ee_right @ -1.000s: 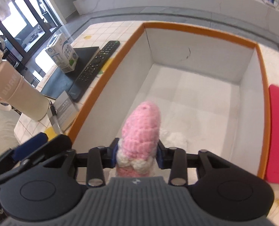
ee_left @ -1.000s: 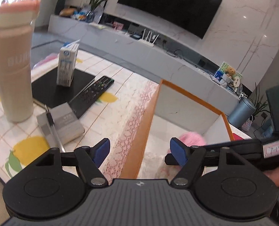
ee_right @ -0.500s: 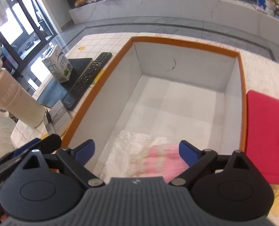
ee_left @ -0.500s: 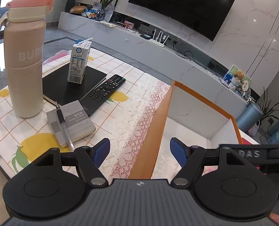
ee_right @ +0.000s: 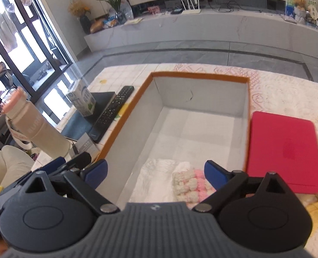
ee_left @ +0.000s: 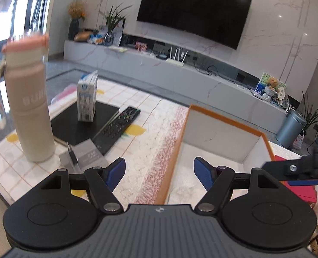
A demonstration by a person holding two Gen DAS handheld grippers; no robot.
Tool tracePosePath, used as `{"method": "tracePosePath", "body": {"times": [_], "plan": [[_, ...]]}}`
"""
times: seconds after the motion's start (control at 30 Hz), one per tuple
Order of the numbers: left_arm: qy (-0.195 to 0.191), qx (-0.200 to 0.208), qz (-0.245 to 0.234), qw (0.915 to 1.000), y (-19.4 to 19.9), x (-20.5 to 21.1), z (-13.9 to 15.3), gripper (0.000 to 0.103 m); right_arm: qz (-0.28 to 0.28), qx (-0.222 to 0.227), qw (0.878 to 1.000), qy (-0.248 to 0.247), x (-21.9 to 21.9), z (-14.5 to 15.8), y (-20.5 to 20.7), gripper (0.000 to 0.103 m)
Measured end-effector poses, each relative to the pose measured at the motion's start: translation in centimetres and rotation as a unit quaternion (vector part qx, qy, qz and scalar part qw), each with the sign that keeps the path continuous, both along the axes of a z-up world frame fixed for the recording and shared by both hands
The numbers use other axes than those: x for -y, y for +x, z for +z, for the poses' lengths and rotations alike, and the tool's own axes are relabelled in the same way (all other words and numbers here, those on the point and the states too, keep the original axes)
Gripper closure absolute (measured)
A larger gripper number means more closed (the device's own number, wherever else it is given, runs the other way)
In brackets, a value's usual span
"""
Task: Organize soft objects
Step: 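Move the left gripper to the yellow cloth while the right moves to the brown bear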
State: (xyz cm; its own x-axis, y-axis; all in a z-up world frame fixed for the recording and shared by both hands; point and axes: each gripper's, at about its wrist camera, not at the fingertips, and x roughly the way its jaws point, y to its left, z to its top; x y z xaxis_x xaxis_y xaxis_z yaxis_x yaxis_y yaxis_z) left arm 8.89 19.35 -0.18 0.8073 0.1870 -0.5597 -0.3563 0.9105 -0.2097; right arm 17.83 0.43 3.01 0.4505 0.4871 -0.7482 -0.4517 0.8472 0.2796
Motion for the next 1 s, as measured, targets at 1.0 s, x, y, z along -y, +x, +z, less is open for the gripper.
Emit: {"method": "tracePosePath", "body": {"times": [1.0], "plan": [[0.018, -0.018, -0.180, 0.9833, 2.9, 22.6, 5.0, 0.017, -0.145, 0.155, 0.972, -0.104, 25.6, 6.4, -10.0, 0.002]]}}
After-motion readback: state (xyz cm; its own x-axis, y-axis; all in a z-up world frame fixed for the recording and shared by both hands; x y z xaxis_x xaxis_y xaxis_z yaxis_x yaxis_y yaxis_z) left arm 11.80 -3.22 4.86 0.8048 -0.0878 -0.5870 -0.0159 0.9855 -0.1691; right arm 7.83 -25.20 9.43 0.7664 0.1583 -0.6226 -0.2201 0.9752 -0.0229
